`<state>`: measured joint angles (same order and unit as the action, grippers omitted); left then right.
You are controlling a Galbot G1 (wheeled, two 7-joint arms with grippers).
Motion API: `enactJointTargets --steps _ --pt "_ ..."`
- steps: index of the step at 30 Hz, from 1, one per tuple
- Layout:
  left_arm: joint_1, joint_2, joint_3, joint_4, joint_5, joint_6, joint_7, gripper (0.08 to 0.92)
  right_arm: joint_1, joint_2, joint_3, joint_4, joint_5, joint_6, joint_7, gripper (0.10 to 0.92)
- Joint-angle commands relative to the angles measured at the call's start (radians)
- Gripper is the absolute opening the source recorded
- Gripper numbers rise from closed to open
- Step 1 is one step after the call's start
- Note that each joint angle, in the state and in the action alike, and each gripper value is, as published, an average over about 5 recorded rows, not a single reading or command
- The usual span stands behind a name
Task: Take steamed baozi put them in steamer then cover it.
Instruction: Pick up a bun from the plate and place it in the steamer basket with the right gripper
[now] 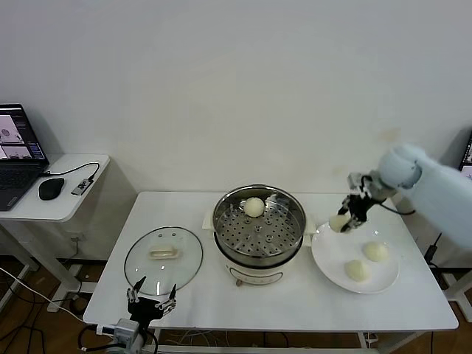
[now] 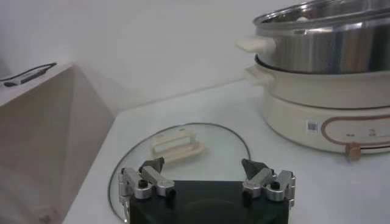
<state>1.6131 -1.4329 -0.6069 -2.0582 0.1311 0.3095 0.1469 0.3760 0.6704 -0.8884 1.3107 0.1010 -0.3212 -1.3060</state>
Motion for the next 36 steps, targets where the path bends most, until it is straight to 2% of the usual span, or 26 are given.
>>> enactJointTargets --steps 1,8,18,36 --pt "0.002 0.002 -0.004 -0.024 0.008 0.013 -0.001 0.823 0.293 0.036 -0.194 0.066 0.169 -0.067 -0.035 0.467" --pt "0.010 -0.006 -0.010 -0.055 0.008 0.020 0.000 0.823 0.271 0.216 -0.188 0.060 0.235 -0.174 -0.011 0.467" --pt "0.012 -0.016 -0.010 -0.072 0.005 0.021 -0.001 0.823 0.135 0.485 -0.144 -0.107 0.158 -0.207 0.027 0.467" --pt "-0.007 -0.020 -0.010 -0.052 -0.006 0.022 0.000 0.823 -0.060 0.655 -0.079 -0.303 0.005 -0.187 0.072 0.467"
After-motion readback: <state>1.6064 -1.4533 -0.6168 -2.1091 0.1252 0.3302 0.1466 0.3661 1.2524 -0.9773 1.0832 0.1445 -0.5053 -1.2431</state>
